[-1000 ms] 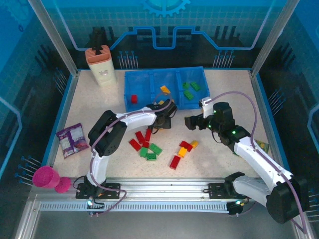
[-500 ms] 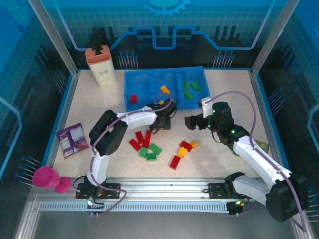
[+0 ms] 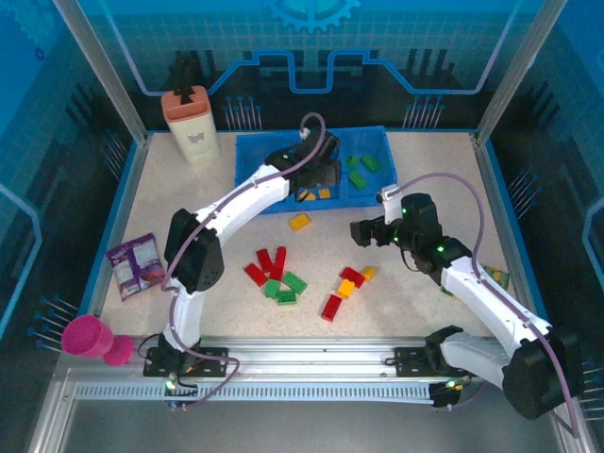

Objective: Sort the legos into containers by color
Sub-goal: Place the lego in the container, then pick up the lego from the center of the table.

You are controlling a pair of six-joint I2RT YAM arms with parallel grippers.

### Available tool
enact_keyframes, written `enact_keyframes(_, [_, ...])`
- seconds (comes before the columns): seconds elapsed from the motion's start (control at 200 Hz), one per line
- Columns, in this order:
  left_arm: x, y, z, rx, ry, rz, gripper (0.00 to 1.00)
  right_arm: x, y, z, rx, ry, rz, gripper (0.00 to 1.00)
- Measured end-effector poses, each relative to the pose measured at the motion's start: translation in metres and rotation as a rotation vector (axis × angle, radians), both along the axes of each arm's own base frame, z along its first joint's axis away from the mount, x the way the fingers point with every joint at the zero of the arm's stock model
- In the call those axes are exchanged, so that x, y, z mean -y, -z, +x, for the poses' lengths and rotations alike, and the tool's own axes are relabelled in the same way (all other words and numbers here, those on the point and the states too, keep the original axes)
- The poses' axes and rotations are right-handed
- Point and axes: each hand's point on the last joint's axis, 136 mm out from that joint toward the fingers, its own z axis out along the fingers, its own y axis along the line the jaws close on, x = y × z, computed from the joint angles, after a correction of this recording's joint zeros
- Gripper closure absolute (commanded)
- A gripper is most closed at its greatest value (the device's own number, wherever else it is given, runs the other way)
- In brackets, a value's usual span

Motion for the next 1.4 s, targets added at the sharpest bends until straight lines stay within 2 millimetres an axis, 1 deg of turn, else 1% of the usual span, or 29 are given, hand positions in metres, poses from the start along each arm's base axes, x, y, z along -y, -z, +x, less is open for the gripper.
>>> enact_keyframes(0.035, [-0.006, -0.001, 0.013, 0.013, -0.016, -0.005, 0.5, 0.0, 0.0, 0.0, 0.0, 0.0, 0.0, 0.0])
enact_keyframes(0.095, [-0.016, 0.002, 0.033, 0.024, -0.046, -0.018, 0.5, 0.0, 0.0, 0.0, 0.0, -0.001, -0.001, 0.0])
enact_keyframes(0.165, [-0.027, 0.015, 0.055, 0.021, -0.077, -0.021, 0.5, -0.001, -0.001, -0.001, 0.0, -0.007, 0.0, 0.0])
enact_keyframes(0.245, [-0.038, 0.034, 0.08, 0.011, -0.107, -0.018, 0.5, -0.003, -0.002, -0.001, 0.0, -0.018, 0.004, 0.0])
enact_keyframes(0.34, [-0.039, 0.051, 0.105, 0.011, -0.12, -0.029, 0.49, -0.003, -0.002, -0.002, -0.002, -0.024, 0.006, 0.0])
enact_keyframes(0.445, [-0.034, 0.061, 0.124, 0.018, -0.115, -0.047, 0.49, -0.004, -0.002, -0.002, -0.003, -0.028, 0.005, 0.0])
enact_keyframes(0.58, [-0.029, 0.065, 0.132, 0.022, -0.103, -0.067, 0.47, -0.005, -0.001, 0.0, -0.009, -0.032, -0.004, 0.0])
enact_keyframes(0.66, [-0.027, 0.064, 0.131, 0.018, -0.095, -0.074, 0.44, -0.005, 0.001, 0.001, -0.016, -0.032, -0.006, 0.0])
enact_keyframes(0.821, [-0.024, 0.063, 0.131, 0.015, -0.082, -0.087, 0.35, -0.006, 0.006, 0.002, -0.031, -0.033, -0.012, 0.0])
enact_keyframes(0.911, [-0.024, 0.063, 0.13, 0.015, -0.069, -0.079, 0.33, -0.006, 0.007, 0.002, -0.035, -0.035, -0.017, 0.0])
enact_keyframes(0.961, [-0.023, 0.062, 0.129, 0.015, -0.052, -0.068, 0.28, -0.006, 0.007, 0.002, -0.036, -0.036, -0.02, 0.0])
enact_keyframes(0.996, [-0.024, 0.06, 0.128, 0.017, -0.04, -0.057, 0.23, -0.006, 0.007, 0.002, -0.036, -0.037, -0.02, 0.0])
enact_keyframes(1.061, [-0.027, 0.054, 0.121, 0.019, -0.008, -0.023, 0.17, -0.006, 0.005, 0.002, -0.031, -0.037, -0.019, 0.0])
enact_keyframes(1.106, [-0.031, 0.047, 0.111, 0.017, 0.013, 0.0, 0.15, -0.006, 0.003, 0.003, -0.028, -0.037, -0.018, 0.0])
enact_keyframes(1.166, [-0.038, 0.033, 0.093, 0.021, 0.056, 0.033, 0.15, -0.006, 0.003, 0.003, -0.026, -0.037, -0.017, 0.0])
enact_keyframes(1.211, [-0.043, 0.017, 0.08, 0.032, 0.085, 0.042, 0.16, -0.006, 0.002, 0.003, -0.026, -0.037, -0.017, 0.0])
enact_keyframes(1.261, [-0.047, -0.005, 0.065, 0.059, 0.117, 0.04, 0.16, -0.006, 0.002, 0.003, -0.026, -0.037, -0.017, 0.0])
enact_keyframes(1.326, [-0.053, -0.031, 0.039, 0.099, 0.161, 0.035, 0.16, -0.006, 0.002, 0.003, -0.026, -0.037, -0.018, 0.0])
enact_keyframes(1.356, [-0.056, -0.041, 0.024, 0.122, 0.189, 0.03, 0.15, -0.006, 0.002, 0.003, -0.026, -0.037, -0.018, 0.0])
enact_keyframes(1.396, [-0.061, -0.047, 0.003, 0.144, 0.226, 0.036, 0.15, -0.006, 0.002, 0.003, -0.025, -0.038, -0.02, 0.0])
